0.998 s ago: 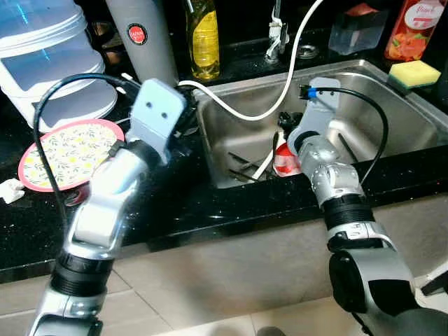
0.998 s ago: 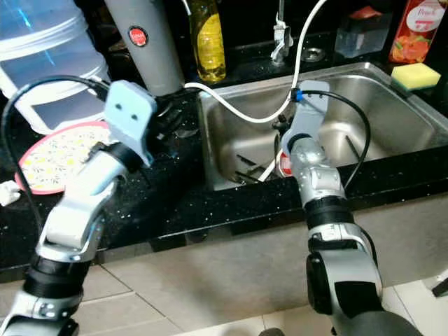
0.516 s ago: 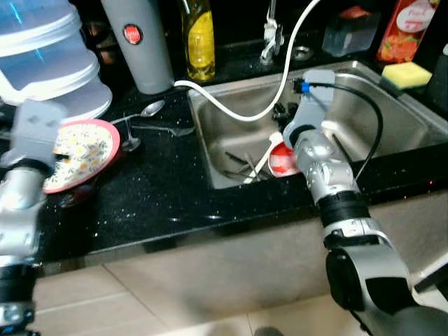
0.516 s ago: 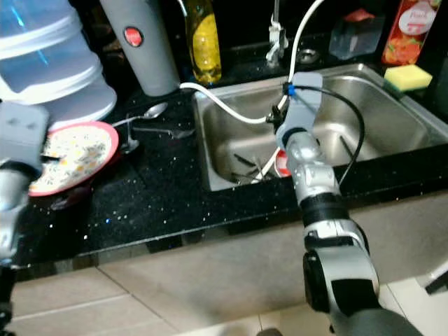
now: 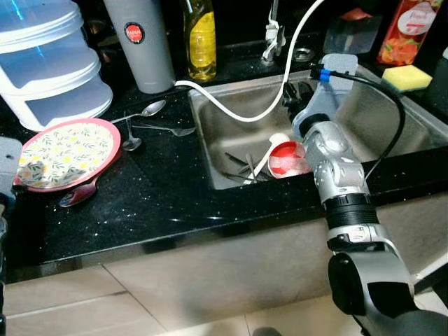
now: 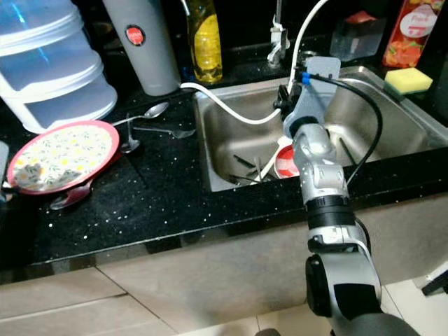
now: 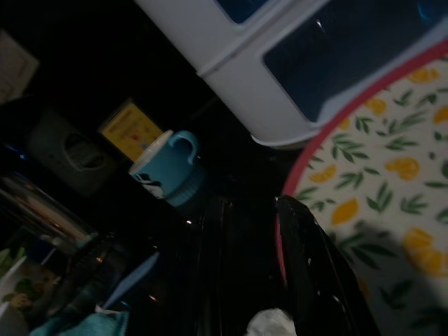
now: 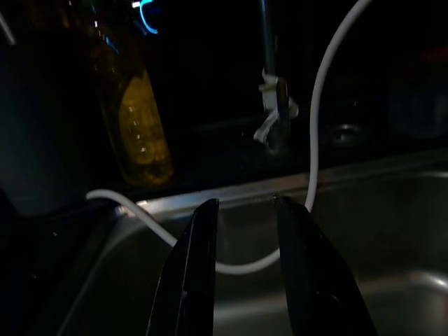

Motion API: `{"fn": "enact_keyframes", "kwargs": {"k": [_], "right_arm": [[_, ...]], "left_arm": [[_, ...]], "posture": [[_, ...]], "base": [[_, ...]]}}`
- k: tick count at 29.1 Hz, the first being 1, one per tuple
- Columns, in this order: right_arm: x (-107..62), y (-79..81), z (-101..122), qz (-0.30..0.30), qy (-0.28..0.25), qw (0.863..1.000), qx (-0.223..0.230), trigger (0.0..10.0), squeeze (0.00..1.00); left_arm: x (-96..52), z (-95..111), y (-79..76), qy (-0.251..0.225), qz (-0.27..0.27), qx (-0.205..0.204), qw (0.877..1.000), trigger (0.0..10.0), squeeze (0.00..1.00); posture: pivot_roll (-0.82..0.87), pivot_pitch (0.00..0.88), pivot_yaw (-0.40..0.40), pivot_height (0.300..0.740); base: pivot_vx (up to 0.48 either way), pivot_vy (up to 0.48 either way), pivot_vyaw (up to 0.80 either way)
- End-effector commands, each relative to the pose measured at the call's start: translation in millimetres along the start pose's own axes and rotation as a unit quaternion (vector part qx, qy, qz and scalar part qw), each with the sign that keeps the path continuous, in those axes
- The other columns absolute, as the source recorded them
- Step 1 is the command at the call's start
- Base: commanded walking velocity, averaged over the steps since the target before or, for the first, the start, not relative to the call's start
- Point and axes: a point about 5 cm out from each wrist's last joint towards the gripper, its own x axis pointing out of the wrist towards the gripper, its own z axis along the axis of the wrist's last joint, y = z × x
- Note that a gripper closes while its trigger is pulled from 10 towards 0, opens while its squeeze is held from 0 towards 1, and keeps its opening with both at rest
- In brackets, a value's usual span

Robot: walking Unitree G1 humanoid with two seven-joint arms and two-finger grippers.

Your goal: Kitchen organization

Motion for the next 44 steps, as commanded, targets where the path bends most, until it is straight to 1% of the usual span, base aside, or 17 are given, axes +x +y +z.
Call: {"fn": "enact_keyframes", "kwargs": {"k": [1, 5, 9, 20, 23, 25, 26, 28, 29, 30, 31, 33, 36, 39, 41, 42, 44], "right_arm": [[-1.9, 1.9, 2, 0.008, -0.013, 1.000, 0.009, 10.0, 0.00], [-1.4, 3.2, 4, 0.011, -0.015, 1.000, 0.014, 10.0, 0.00], [0.1, 5.6, 4, 0.016, -0.016, 1.000, 0.017, 10.0, 0.00], [4.6, 16.3, 1, 0.033, -0.008, 0.999, 0.032, 10.0, 0.00], [5.1, 19.2, -1, 0.037, -0.006, 0.999, 0.038, 10.0, 0.00], [5.5, 20.5, -3, 0.040, -0.002, 0.998, 0.043, 10.0, 0.00], [6.3, 22.4, -4, 0.045, 0.003, 0.998, 0.044, 10.0, 0.00], [6.6, 23.2, -5, 0.046, 0.004, 0.998, 0.044, 10.0, 0.00], [7.5, 25.4, -5, 0.051, 0.004, 0.998, 0.044, 10.0, 0.00], [7.5, 25.4, -5, 0.051, 0.004, 0.998, 0.044, 10.0, 0.00], [9.5, 30.5, -3, 0.060, 0.004, 0.997, 0.046, 10.0, 0.00], [10.4, 32.9, -2, 0.065, 0.004, 0.997, 0.046, 10.0, 0.00], [10.6, 33.3, -3, 0.066, 0.004, 0.997, 0.046, 10.0, 0.00], [11.1, 33.7, -5, 0.068, 0.007, 0.996, 0.049, 10.0, 0.00], [11.3, 34.8, -5, 0.068, 0.008, 0.996, 0.052, 10.0, 0.00], [11.3, 34.8, -5, 0.068, 0.008, 0.996, 0.052, 10.0, 0.00], [11.1, 35.1, -6, 0.069, 0.007, 0.996, 0.053, 10.0, 0.00]], "left_arm": [[0.8, -8, 8.0, 0.014, -0.005, 0.017, 1.000, 10.0, 0.00], [0.2, -13, 2.8, 0.010, -0.017, 0.019, 1.000, 10.0, 0.00], [-2.3, -13, -0.1, -0.001, -0.026, 0.040, 0.999, 10.0, 0.00], [-12.3, -13, -3.3, -0.025, -0.027, 0.023, 0.999, 10.0, 0.00], [-20.3, -5, -14.6, -0.050, -0.037, 0.017, 0.998, 10.0, 0.00], [-29.4, 18, -33.1, -0.098, -0.045, 0.024, 0.994, 10.0, 0.00], [-36.1, 41, -52.5, -0.140, -0.054, 0.015, 0.989, 10.0, 0.00], [-37.8, 47, -58.7, -0.151, -0.058, 0.010, 0.987, 10.0, 0.00], [-39.2, 55, -68.0, -0.164, -0.063, 0.004, 0.984, 10.0, 0.00], [-39.2, 55, -68.0, -0.164, -0.063, 0.004, 0.984, 10.0, 0.00], [-42.2, 66, -83.8, -0.180, -0.072, -0.005, 0.981, 10.0, 0.00], [-43.6, 68, -86.9, -0.181, -0.070, -0.008, 0.981, 10.0, 0.00], [-44.4, 66, -82.2, -0.175, -0.063, -0.002, 0.983, 10.0, 0.00], [-40.8, 48, -49.0, -0.142, -0.021, 0.024, 0.989, 10.0, 0.00], [-27.5, 25, -18.5, -0.099, 0.018, 0.048, 0.994, 10.0, 0.00], [-27.5, 25, -18.5, -0.099, 0.018, 0.048, 0.994, 10.0, 0.00], [-19.1, 13, -5.4, -0.077, 0.029, 0.064, 0.995, 10.0, 0.00]], "posture": [[-0.12, 0.000, 0.054, 0.740], [-0.11, 0.000, 0.048, 0.740], [-0.10, 0.000, 0.037, 0.740], [-0.05, 0.000, 0.018, 0.740], [-0.03, 0.000, 0.012, 0.740], [-0.01, 0.000, -0.010, 0.740], [0.00, 0.000, -0.020, 0.740], [0.00, 0.000, -0.020, 0.740], [0.00, 0.000, -0.029, 0.740], [0.00, 0.000, -0.029, 0.740], [0.01, 0.000, -0.041, 0.740], [0.01, 0.000, -0.044, 0.740], [0.01, 0.000, -0.049, 0.740], [0.02, 0.000, -0.051, 0.740], [0.02, 0.000, -0.046, 0.740], [0.02, 0.000, -0.046, 0.740], [0.02, 0.000, -0.044, 0.740]], "base": [[0.000, 0.000, 0.00], [0.000, 0.000, 0.00], [0.000, 0.000, 0.00], [0.000, 0.000, 0.00], [0.000, 0.000, 0.00], [0.000, 0.000, 0.00], [0.000, 0.000, 0.00], [0.000, 0.000, 0.00], [0.000, 0.000, 0.00], [0.000, 0.000, 0.00], [0.000, 0.000, 0.00], [0.000, 0.000, 0.00], [0.000, 0.000, 0.00], [0.000, 0.000, 0.00], [0.000, 0.000, 0.00], [0.000, 0.000, 0.00], [0.000, 0.000, 0.00]]}}
